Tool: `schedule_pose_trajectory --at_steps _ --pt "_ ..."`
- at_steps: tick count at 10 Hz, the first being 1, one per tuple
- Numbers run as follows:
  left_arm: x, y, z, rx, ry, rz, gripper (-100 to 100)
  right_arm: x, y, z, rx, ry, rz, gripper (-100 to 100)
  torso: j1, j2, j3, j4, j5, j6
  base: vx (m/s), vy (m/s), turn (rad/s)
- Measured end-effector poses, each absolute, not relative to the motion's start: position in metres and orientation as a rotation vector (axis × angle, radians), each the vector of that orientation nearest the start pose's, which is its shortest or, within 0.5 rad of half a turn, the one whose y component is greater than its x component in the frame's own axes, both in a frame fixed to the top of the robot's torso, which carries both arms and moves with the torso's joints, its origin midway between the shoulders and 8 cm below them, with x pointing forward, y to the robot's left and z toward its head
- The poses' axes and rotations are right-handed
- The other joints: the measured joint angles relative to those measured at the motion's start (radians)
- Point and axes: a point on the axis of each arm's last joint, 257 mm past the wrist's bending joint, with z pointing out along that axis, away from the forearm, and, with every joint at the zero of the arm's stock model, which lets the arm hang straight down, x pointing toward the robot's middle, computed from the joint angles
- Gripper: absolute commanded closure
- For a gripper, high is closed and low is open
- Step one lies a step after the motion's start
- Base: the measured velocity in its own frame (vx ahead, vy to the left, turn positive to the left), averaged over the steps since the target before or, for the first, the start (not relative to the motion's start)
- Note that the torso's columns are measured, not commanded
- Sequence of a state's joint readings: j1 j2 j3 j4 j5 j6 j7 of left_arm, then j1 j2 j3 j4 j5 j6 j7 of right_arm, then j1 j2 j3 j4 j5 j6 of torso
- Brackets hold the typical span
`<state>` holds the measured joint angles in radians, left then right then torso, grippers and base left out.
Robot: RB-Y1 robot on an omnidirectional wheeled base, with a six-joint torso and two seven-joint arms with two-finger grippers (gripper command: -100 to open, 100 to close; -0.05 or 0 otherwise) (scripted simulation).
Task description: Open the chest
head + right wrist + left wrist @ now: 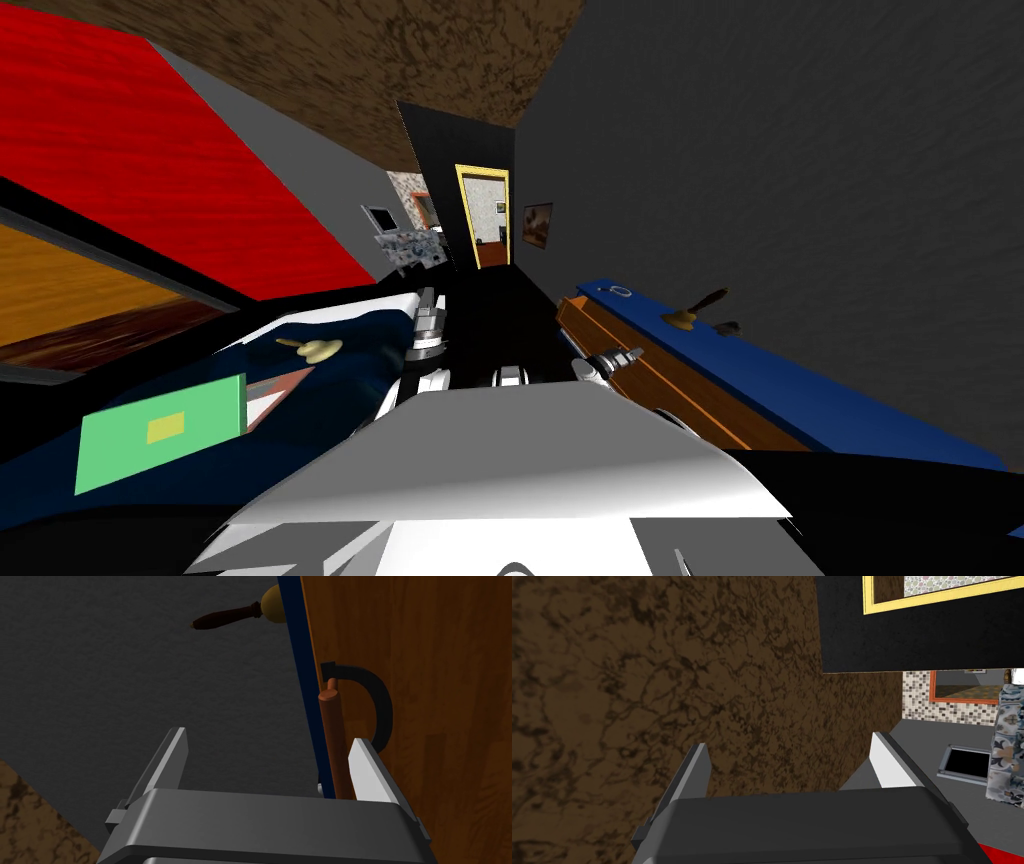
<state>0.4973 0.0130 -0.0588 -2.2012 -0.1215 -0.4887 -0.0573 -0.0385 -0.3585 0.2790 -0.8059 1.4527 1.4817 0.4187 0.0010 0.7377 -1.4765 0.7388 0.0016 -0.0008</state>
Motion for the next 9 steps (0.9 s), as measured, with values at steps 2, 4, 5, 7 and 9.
schedule_pose_trajectory --at_steps 2,4,5,7,9 --pt "0.3649 0.2462 -0.0145 -0.619 0.774 -1.216 0 0.2784 -0.5776 -0.3208 0.033 1.733 -2.027 -100 0.001 0.001 0.001 0.002 0.002 -0.002 -0.006 0.017 -0.076" --pt "0.3649 0.2462 -0.0145 -0.619 0.774 -1.216 0 0.2878 -0.5749 -0.3178 0.009 1.732 -2.01 0 0.004 0.003 0.001 0.001 0.003 0.001 0.0 0.007 -0.02" --pt "0.3649 0.2462 -0.0145 -0.619 0.774 -1.216 0 0.2871 -0.5745 -0.3192 0.008 1.736 -2.009 0 0.003 0.002 0.001 0.001 0.002 0.001 0.0 0.0 0.0" --pt "0.3649 0.2462 -0.0145 -0.619 0.774 -1.216 0 0.2865 -0.5738 -0.3211 0.005 1.742 -2.006 0 0.001 0.002 0.001 0.001 0.001 0.001 0.0 0.0 0.0" --pt "0.3649 0.2462 -0.0145 -0.619 0.774 -1.216 0 0.2863 -0.5732 -0.3224 0.003 1.745 -2.004 0 0.001 0.001 0.001 0.0 0.0 0.001 0.0 0.0 0.0"
